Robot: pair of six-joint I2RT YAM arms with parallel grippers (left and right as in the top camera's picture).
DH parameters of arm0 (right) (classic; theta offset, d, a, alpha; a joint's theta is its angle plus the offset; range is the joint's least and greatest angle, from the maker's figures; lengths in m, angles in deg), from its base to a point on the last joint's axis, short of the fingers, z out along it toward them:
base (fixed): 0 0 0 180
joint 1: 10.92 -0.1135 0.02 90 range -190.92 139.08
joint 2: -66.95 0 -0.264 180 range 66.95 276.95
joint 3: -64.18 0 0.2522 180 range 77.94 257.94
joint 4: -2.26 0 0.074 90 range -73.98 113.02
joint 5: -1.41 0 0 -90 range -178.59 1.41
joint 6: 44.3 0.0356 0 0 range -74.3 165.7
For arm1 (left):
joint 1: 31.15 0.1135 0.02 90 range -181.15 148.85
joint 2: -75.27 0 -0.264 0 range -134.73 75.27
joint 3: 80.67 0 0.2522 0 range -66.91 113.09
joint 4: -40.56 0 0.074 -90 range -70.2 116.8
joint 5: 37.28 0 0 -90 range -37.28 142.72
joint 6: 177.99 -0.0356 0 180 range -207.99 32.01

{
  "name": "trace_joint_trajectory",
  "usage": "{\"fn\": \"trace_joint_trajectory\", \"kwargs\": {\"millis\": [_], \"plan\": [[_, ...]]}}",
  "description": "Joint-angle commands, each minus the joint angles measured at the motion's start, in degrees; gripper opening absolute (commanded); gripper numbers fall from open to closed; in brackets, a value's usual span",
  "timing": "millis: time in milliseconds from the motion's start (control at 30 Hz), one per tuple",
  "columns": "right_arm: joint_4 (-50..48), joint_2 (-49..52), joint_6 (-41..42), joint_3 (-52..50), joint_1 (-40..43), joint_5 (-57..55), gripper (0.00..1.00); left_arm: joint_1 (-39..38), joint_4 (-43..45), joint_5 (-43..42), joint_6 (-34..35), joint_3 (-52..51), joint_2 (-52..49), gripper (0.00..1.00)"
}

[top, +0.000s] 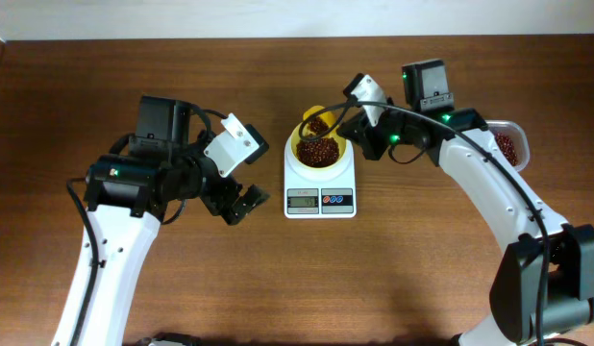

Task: Scoop item into bowl and weigh 50g on scale
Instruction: 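Lift the scoop and carry it left to pour into the bowl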

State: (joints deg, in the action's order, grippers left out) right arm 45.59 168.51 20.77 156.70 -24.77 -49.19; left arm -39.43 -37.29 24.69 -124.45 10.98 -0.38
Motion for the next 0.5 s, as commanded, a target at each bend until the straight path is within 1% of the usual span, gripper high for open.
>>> {"fn": "trace_joint_trajectory", "kwargs": {"millis": [0,100,467], "plan": [[-0.28,-1.46,-2.34,1.07,-0.44,-1.16,0.04,0.20,-0.09,0.00,-0.90,-0.17,-0.31,0.99],[-0.26,-1.46,-4.94,1.07,-0.44,-1.18,0.04,0.20,-0.09,0.00,-0.90,-0.17,-0.31,0.99],[-0.35,-1.46,-4.90,1.07,-0.44,-2.19,0.04,0.20,-0.09,0.00,-0.90,-0.17,-0.31,0.99]]}}
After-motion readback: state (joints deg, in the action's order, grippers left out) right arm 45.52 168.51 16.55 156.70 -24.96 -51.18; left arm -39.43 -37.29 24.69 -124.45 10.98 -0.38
